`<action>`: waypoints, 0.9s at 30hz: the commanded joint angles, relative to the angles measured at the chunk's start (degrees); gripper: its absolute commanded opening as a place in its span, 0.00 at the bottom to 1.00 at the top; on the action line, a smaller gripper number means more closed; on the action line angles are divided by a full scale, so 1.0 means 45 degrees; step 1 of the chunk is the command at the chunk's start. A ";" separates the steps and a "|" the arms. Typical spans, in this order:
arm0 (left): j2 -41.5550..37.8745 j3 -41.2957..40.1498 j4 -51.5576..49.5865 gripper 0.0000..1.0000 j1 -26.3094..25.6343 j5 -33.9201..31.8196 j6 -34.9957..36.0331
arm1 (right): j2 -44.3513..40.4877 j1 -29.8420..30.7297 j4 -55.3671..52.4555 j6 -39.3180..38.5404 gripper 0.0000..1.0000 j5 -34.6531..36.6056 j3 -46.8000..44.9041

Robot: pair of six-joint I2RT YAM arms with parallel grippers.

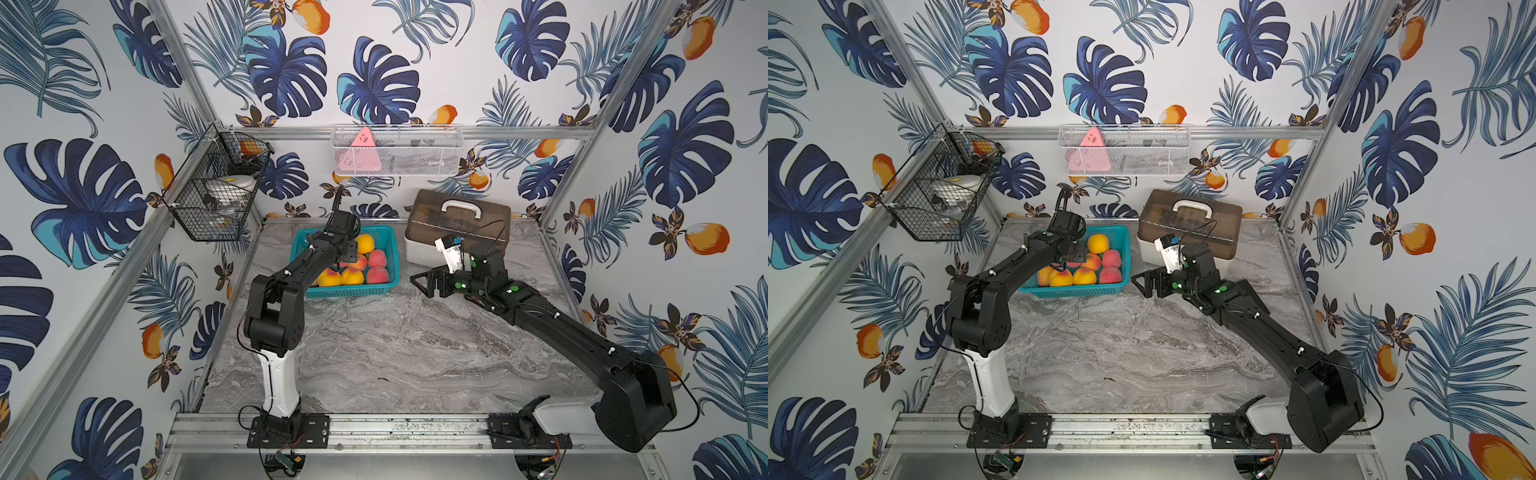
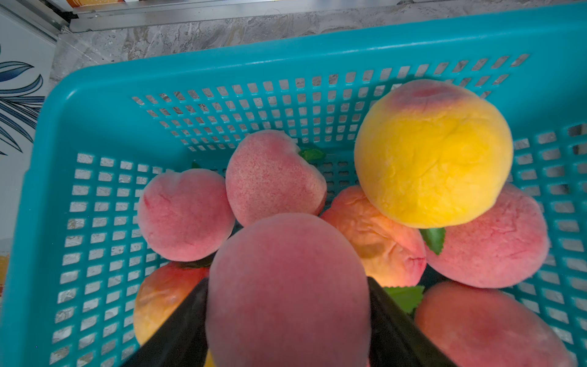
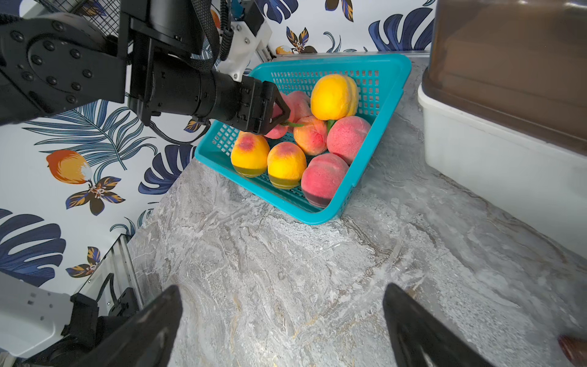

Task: Put the peaches into the basket
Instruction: Place the peach in the basket.

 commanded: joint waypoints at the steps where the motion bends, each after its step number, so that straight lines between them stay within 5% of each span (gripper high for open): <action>1: 0.0028 -0.0081 0.0315 0.66 0.0043 -0.0202 0.0071 | -0.0052 -0.0006 0.0280 -0.0004 1.00 0.0047 0.0022; 22: -0.1166 0.0046 -0.0219 0.90 -0.0004 -0.0031 0.0125 | -0.0920 -0.0608 -0.0604 -0.0528 1.00 0.0668 -0.0148; 27: -0.2003 0.0083 -0.0577 0.99 -0.0359 -0.0346 0.0276 | -0.1255 -0.0729 -0.1534 -0.0688 1.00 0.2070 -0.0169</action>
